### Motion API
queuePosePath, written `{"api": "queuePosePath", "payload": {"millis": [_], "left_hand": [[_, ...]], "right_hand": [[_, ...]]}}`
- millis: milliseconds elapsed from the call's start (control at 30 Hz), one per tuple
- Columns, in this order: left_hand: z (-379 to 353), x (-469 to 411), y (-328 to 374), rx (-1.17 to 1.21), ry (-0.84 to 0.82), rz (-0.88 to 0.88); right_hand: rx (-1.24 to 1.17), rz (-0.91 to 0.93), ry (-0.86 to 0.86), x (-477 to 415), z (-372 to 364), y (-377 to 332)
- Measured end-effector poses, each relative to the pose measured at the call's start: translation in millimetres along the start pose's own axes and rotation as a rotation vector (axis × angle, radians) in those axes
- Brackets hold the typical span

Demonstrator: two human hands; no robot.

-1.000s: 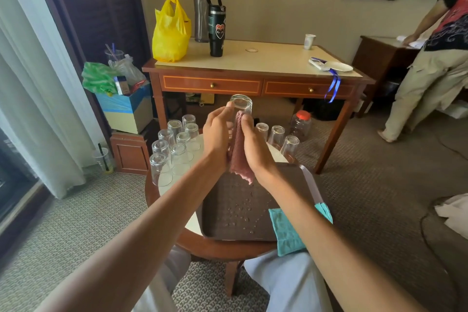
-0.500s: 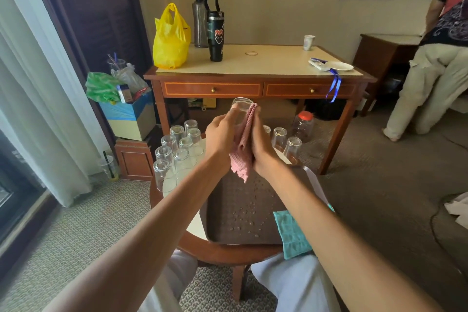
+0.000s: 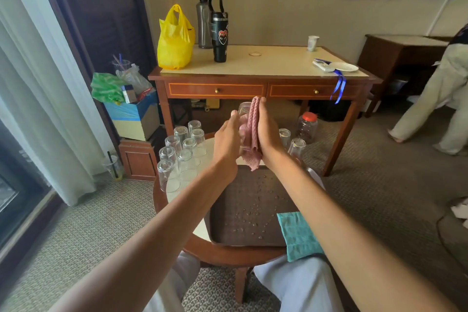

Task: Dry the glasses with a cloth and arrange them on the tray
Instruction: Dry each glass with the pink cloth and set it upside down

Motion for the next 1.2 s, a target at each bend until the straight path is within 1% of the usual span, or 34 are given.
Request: {"api": "queuePosePath", "payload": {"millis": [100, 133, 200, 267, 367, 467, 500, 600, 700, 800, 900, 1000, 1100, 1200], "left_hand": [[-2.1, 0.9, 1.2, -0.07, 0.021, -0.055], [-2.0, -0.4, 0.3, -0.076, 0.033, -0.063], [-0.7, -3.5, 0.2, -0.056, 0.069, -0.094], [4.5, -8.8, -1.7, -0.027, 0.12, -0.109], [7.7, -11.0, -8.8, 0.012, 0.097, -0.047], [5.6, -4.0, -9.7, 0.031, 0.082, 0.027], [3.2, -3.8, -10.7, 0.023, 0.051, 0.038], [-2.6, -2.4, -10.4, -0.014, -0.007, 0.028], [-1.4, -3.6, -4.0, -0.059, 0.024, -0.042], [2.1, -6.4, -1.1, -0.052, 0.059, -0.089], [9.2, -10.5, -1.8, -0.005, 0.089, -0.1], [15.2, -11.4, -0.9, 0.017, 0.1, -0.077], [13.7, -8.9, -6.0, 0.009, 0.072, -0.003], [5.5, -4.3, -7.1, 0.012, 0.034, 0.016]], "right_hand": [[-0.1, -0.141, 0.008, -4.1, 2.3, 10.1], [-0.099, -0.183, 0.003, -1.4, 2.4, 16.3], [-0.067, -0.208, -0.04, 7.5, 0.3, 26.8], [0.008, -0.177, -0.094, 15.5, -2.2, 35.2], [0.189, -0.029, -0.084, 17.6, -5.0, 34.8], [0.21, 0.029, -0.003, 10.1, -3.9, 27.0], [0.183, 0.04, 0.026, 9.5, -1.5, 21.3], [0.062, 0.003, 0.018, 7.2, 2.6, 6.1], [-0.025, -0.117, 0.041, 8.7, 4.4, 6.7], [0.033, -0.181, 0.034, 15.9, -1.4, 14.0], [0.135, -0.154, -0.032, 25.6, -9.0, 21.7], [0.247, -0.032, -0.108, 25.5, -14.0, 22.7], [0.259, 0.051, -0.046, 20.9, -9.2, 10.9], [0.209, 0.05, 0.012, 8.1, -3.0, 1.0]]}}
Point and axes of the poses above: each hand's wrist, its own x-axis away from the middle knuckle, its own z-axis out of the back of the hand, y = z × x, the point moved 5 cm from there along -x, towards the middle knuckle, and after that the axes turned 12 degrees about -z, right-handed, at the moved point
